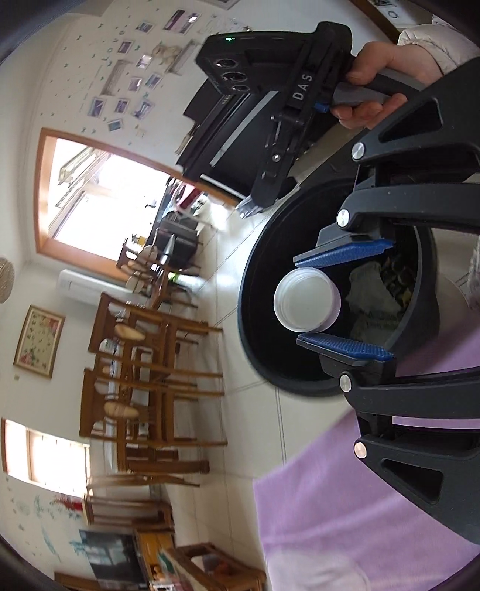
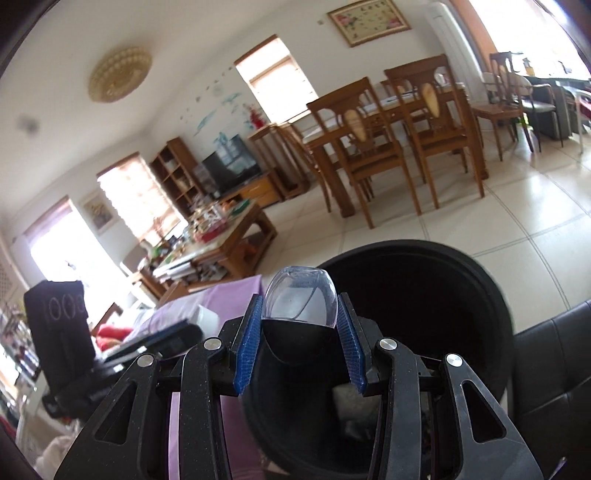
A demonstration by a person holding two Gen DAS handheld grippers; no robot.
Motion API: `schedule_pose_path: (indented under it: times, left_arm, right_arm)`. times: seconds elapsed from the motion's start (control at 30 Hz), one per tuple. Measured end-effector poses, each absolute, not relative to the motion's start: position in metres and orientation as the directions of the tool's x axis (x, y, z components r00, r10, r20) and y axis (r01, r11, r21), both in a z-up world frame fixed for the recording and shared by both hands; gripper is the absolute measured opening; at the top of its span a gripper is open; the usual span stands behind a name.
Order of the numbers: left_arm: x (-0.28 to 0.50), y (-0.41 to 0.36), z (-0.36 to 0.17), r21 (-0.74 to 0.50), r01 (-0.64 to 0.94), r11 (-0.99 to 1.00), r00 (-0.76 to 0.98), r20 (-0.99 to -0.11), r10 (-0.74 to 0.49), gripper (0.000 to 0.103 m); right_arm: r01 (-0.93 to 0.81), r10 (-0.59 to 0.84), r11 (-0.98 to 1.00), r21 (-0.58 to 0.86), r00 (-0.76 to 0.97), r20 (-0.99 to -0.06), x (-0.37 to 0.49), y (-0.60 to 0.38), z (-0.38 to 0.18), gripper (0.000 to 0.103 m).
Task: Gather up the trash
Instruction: 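Carry the white cap and clear capsule over the black bin, then open both tools to drop the cap and capsule into the bin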
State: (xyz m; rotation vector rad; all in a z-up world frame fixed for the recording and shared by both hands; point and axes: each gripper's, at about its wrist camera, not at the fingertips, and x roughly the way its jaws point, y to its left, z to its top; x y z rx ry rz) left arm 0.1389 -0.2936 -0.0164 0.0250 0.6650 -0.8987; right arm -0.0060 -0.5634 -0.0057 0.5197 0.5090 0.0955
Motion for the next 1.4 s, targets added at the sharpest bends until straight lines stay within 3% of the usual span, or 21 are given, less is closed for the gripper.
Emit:
schedule_pose_path:
  times: [0.3, 0.87, 0.93, 1.0, 1.03, 1.17, 1.2, 1.3, 1.4]
  left_arm:
    - [0.129, -0.344, -0.045, -0.194, 0.765, 0.614, 0.404, -0.598, -0.692, 0.037]
    - [0.118, -0.355, -0.048, -0.162, 0.795, 0.585, 0.383, -0.614, -0.69, 0.038]
    - [0.116, -0.357, -0.048, -0.15, 0.799, 0.582, 0.382, -0.621, -0.684, 0.045]
    - [0.114, -0.358, -0.046, -0.133, 0.803, 0.581, 0.392, -0.616, -0.683, 0.07]
    - [0.111, -0.357, -0.044, -0.123, 0.806, 0.579, 0.403, -0.604, -0.688, 0.075]
    - [0.103, -0.356, -0.041, -0.093, 0.816, 0.57, 0.421, -0.58, -0.697, 0.089]
    - [0.101, -0.356, -0.04, -0.083, 0.816, 0.573, 0.43, -0.576, -0.695, 0.093]
    - [0.1, -0.355, -0.039, -0.074, 0.816, 0.574, 0.438, -0.568, -0.696, 0.096]
    - [0.101, -0.355, -0.039, -0.065, 0.809, 0.584, 0.451, -0.568, -0.689, 0.097]
  right_arm:
    - [0.083, 0.189, 0.852, 0.516, 0.872, -0.452, -0.005, -0.595, -0.025, 0.041]
    - [0.107, 0.183, 0.848, 0.519, 0.86, -0.477, 0.027, -0.581, -0.034, 0.042]
    - [0.105, 0.185, 0.846, 0.523, 0.861, -0.474, 0.031, -0.583, -0.033, 0.049]
    - [0.107, 0.18, 0.843, 0.527, 0.867, -0.464, 0.029, -0.583, -0.032, 0.06]
    - [0.106, 0.179, 0.843, 0.528, 0.869, -0.461, 0.028, -0.582, -0.032, 0.062]
    - [0.106, 0.172, 0.845, 0.524, 0.874, -0.455, 0.026, -0.581, -0.029, 0.064]
    - [0.106, 0.172, 0.844, 0.526, 0.875, -0.453, 0.026, -0.58, -0.029, 0.068]
    - [0.105, 0.168, 0.845, 0.524, 0.878, -0.448, 0.023, -0.577, -0.029, 0.073]
    - [0.097, 0.172, 0.846, 0.524, 0.881, -0.441, 0.019, -0.574, -0.028, 0.084]
